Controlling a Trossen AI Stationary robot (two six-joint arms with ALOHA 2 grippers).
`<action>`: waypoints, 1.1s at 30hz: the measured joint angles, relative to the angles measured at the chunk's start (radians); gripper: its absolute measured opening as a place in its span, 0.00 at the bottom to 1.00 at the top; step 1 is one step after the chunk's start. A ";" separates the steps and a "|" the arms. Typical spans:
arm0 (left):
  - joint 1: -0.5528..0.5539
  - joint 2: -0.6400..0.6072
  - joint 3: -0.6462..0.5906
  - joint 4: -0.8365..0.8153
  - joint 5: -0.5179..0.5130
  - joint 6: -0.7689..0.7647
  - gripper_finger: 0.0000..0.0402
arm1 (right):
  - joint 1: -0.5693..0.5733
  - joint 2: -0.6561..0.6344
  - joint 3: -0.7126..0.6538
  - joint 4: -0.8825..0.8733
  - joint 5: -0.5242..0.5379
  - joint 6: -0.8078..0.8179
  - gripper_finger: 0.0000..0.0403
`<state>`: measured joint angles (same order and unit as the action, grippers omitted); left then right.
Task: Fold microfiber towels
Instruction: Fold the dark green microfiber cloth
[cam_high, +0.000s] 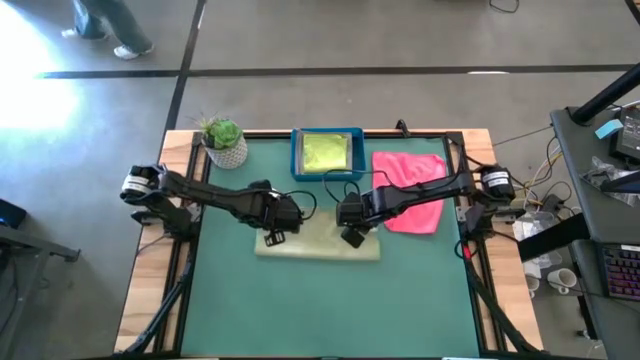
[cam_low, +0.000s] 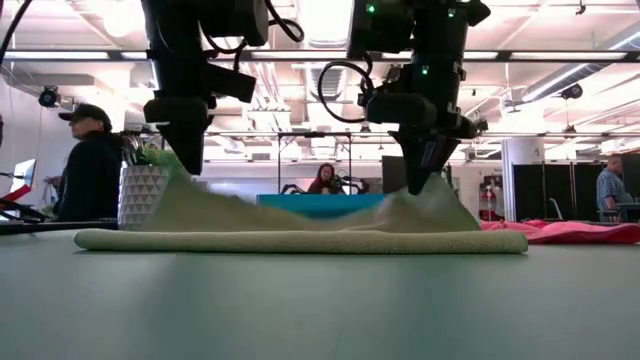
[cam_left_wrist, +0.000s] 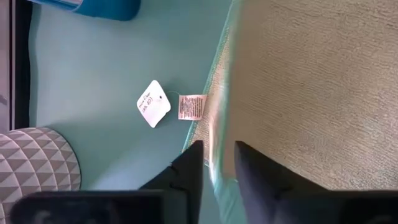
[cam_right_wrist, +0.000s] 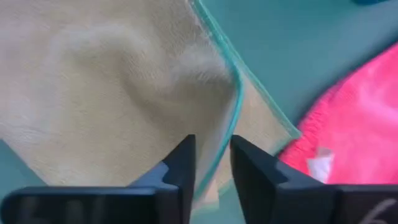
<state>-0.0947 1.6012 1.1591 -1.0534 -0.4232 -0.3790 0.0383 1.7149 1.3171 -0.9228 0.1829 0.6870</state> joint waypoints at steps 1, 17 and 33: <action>0.003 0.000 0.000 -0.001 0.000 0.000 0.21 | -0.006 -0.001 0.001 -0.013 0.000 -0.004 0.25; 0.027 -0.071 0.041 -0.015 0.163 -0.054 0.38 | -0.045 -0.205 0.008 -0.193 0.013 -0.164 0.32; 0.025 -0.075 -0.198 0.291 0.295 -0.203 0.23 | -0.034 -0.308 -0.152 -0.139 -0.033 -0.237 0.24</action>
<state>-0.0700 1.5265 0.9610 -0.7628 -0.1284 -0.5825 0.0040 1.4066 1.1652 -1.0622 0.1502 0.4498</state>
